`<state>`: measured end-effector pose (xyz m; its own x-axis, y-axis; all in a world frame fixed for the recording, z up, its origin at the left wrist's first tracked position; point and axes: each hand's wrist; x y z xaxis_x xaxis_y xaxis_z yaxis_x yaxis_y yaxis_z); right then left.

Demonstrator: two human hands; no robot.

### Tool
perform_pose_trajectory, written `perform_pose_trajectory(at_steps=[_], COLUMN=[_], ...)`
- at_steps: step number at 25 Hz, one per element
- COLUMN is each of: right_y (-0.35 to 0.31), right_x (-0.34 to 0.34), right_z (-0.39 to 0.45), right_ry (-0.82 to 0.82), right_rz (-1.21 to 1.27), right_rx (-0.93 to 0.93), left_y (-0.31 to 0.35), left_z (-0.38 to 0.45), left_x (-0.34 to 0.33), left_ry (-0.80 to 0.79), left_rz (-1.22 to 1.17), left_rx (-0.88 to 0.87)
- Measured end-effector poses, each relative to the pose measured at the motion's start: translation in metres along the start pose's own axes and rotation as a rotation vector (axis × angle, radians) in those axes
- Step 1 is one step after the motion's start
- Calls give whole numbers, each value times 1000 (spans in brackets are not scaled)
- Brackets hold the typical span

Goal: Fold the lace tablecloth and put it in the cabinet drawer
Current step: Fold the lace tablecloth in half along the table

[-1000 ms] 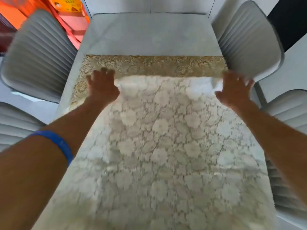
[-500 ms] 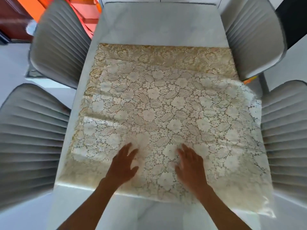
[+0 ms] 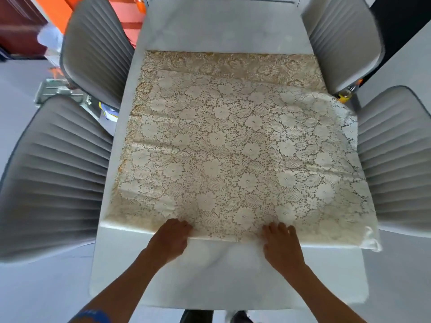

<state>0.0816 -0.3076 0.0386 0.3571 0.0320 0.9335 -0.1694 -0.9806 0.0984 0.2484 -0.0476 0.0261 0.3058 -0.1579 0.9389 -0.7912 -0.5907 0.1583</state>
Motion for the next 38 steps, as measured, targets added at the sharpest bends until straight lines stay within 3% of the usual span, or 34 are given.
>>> perform_pose_trajectory(at_steps=[5, 9, 12, 16, 22, 29, 35, 38], right_y=[-6, -10, -9, 8, 35, 64, 116, 163], right_x=[1, -4, -21, -19, 48, 111, 115, 100], right_z=[-19, -51, -73, -80, 5, 161, 270, 317], right_ry=[36, -13, -196, -333, -129, 7, 66, 118], right_rz=[15, 70, 139, 261, 382, 380, 365, 254], right_rx=[67, 78, 104, 188, 142, 6, -65, -98], left_y=[21, 51, 78, 87, 53, -11, -43, -45], left_z=[-22, -58, -76, -79, -10, 151, 284, 346], left_x=[-2, 3, 3, 12, 76, 129, 135, 116], left_ry=[-43, -254, -438, -521, -281, -101, -45, 63], left_rz=[-50, -43, 53, -6, -116, -150, -329, -282], left_rx=[126, 309, 366, 413, 411, 367, 423, 424])
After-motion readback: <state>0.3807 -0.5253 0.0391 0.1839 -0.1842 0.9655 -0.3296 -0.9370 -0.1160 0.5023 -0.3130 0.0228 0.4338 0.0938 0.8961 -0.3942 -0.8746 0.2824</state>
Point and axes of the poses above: each hand's wrist, its own z-axis towards the middle knuckle, its own x-axis out of the back of the hand, y = z × x, and after that the axes turned 5 degrees about x, right-handed
